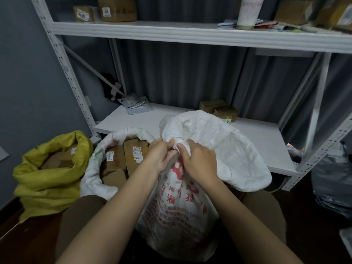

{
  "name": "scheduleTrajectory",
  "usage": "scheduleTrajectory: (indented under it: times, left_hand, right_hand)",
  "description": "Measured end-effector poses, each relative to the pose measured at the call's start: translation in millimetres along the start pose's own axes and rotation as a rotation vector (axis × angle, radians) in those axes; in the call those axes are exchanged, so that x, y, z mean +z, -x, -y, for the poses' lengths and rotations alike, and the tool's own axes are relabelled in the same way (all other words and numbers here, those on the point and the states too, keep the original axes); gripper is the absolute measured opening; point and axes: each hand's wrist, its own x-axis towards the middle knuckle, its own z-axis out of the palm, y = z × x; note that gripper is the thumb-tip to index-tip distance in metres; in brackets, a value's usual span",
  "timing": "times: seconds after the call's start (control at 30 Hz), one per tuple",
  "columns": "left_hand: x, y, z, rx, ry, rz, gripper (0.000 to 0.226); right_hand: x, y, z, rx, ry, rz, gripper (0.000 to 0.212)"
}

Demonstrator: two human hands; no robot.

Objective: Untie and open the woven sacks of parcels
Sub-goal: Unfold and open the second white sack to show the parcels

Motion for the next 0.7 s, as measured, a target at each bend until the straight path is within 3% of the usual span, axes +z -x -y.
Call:
scheduleTrajectory:
  times: [0.07, 0.17, 0.3, 0.37, 0.47, 0.5, 0.57, 0.63, 0.7]
  left_hand:
    - [-9, 3, 1, -0.057, -0.008, 0.034, 0.03]
    - [-23, -3, -7, -0.031, -0.406, -0.065, 0.038]
    - [-20, -10, -7, 0.014, -0.722, -0.155, 0.099]
    - [-15, -15, -2, 0.088, -0.837, -0.213, 0.089]
    - [-22, -21, 2, 0.232, -0.844, -0.229, 0.055]
    - [-27, -21, 2, 0.259, -0.8, -0.191, 0.051]
    - [-35, -18, 3, 0.282, -0.743, -0.064, 0.048]
    - [-39, -11, 1, 0.271, -0.712, 0.111, 0.052]
    - [-41, -1, 0, 0.224, -0.681, 0.291, 0.058]
  right_hand:
    - [4, 2, 5, -0.008, -0.126, -0.015, 0.042]
    - [16, 6, 2, -0.048, -0.293, -0.055, 0.024]
    - [37, 20, 15, -0.161, -0.101, -0.098, 0.011]
    - [46, 25, 19, -0.208, -0.019, -0.077, 0.019]
    - [44, 31, 3, -0.188, -0.247, 0.198, 0.027]
    - [36, 32, -4, -0.154, -0.378, 0.317, 0.033]
    - [14, 25, -17, -0.163, -0.491, 0.273, 0.035]
    - [-9, 5, -26, -0.272, -0.344, 0.089, 0.046]
    - [-28, -19, -28, -0.419, -0.085, 0.198, 0.063]
